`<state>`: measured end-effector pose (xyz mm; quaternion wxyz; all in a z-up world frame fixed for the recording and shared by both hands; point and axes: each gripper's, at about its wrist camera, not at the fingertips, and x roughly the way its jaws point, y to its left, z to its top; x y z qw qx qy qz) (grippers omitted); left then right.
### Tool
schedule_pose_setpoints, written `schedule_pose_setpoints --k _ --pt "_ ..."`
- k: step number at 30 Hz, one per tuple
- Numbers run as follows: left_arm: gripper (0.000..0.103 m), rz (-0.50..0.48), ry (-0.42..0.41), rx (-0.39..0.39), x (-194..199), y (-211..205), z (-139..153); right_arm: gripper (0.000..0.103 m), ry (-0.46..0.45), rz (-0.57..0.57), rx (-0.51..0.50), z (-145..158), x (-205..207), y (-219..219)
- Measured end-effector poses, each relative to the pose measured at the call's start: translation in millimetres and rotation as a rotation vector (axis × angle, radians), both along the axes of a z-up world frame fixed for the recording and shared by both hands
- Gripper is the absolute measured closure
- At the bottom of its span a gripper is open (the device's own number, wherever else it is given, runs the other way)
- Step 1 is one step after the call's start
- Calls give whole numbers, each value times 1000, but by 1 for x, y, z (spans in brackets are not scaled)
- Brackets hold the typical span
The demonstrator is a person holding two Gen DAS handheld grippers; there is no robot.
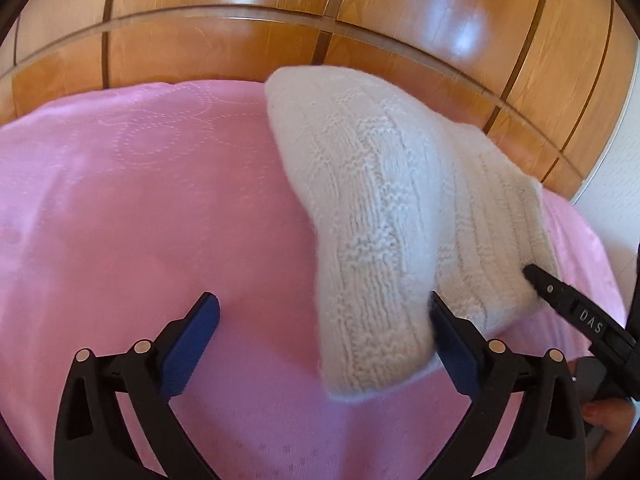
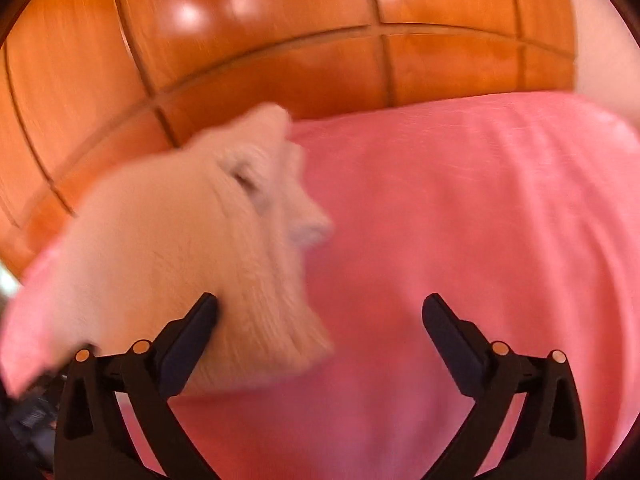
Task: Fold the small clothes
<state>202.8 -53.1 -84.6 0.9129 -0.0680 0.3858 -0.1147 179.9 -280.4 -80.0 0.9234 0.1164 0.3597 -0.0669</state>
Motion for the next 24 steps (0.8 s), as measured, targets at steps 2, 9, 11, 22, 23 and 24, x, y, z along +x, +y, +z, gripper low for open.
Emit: schedule_pose_setpoints --k 2,9,11,22,23,24 --pt "4 10 -12 37 -6 -6 3 2 4 -11 -15 -1 1 5" --pt "4 67 -70 128 -40 -4 10 2 -107 -55 -81 3 -44 22" --pt "4 86 -68 169 -48 -6 10 2 -98 -63 -75 5 -50 26" --pt "4 85 -143 212 -93 8 24 2 -144 81 -226 13 -98 60" --pt "4 92 -145 201 -98 11 26 2 -140 91 -248 14 -103 63" --pt "4 98 -149 196 -101 13 27 2 -138 97 -255 14 -105 65"
